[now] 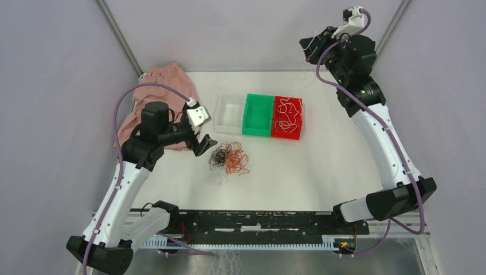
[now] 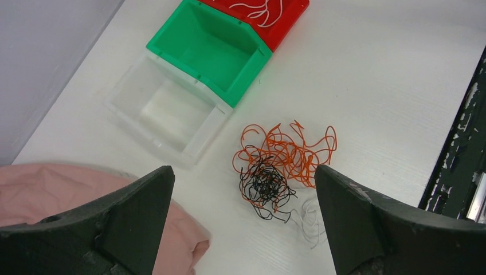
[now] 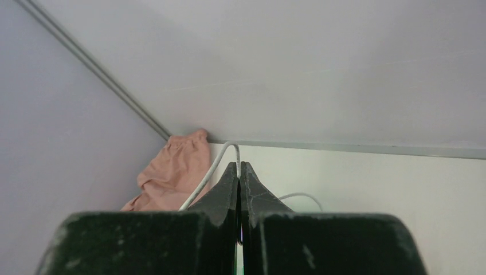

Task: Untangle the cables
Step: Place the cable in the bin.

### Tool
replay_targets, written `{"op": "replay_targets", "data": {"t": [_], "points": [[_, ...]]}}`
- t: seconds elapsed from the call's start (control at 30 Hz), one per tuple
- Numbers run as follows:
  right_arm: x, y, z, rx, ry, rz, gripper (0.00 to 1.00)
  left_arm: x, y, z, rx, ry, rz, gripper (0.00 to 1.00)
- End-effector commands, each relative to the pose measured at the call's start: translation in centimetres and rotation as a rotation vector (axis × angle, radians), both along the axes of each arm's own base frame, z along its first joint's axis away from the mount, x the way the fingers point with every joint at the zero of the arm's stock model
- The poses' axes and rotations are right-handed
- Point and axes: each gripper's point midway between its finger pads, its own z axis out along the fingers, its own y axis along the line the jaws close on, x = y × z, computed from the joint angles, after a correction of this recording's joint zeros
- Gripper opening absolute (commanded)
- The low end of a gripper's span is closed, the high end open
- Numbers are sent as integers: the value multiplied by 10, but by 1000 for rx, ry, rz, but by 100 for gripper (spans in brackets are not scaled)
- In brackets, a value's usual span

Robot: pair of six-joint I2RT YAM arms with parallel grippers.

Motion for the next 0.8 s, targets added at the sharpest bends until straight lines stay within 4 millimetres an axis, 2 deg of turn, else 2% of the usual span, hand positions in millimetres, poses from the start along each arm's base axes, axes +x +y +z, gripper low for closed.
{"op": "replay_targets", "data": {"t": [0.0,0.1,0.33,0.53,0.77], "points": [[19,-26,7,15,-3,-65,0,-4,7,7,33,-74,5,99],[32,-33,-12,-6,33,-83,0,-6,10,7,36,-73,21,99],[48,-39,-53,-103,94,-113,0,-9,12,16,17,-87,39,99],[64,-36,-92,-137,166,-111,0,-11,12,20,5,-88,48,99],[80,-20,-143,-129,280,-76,0,-9,13,24,-5,-81,63,99]]}}
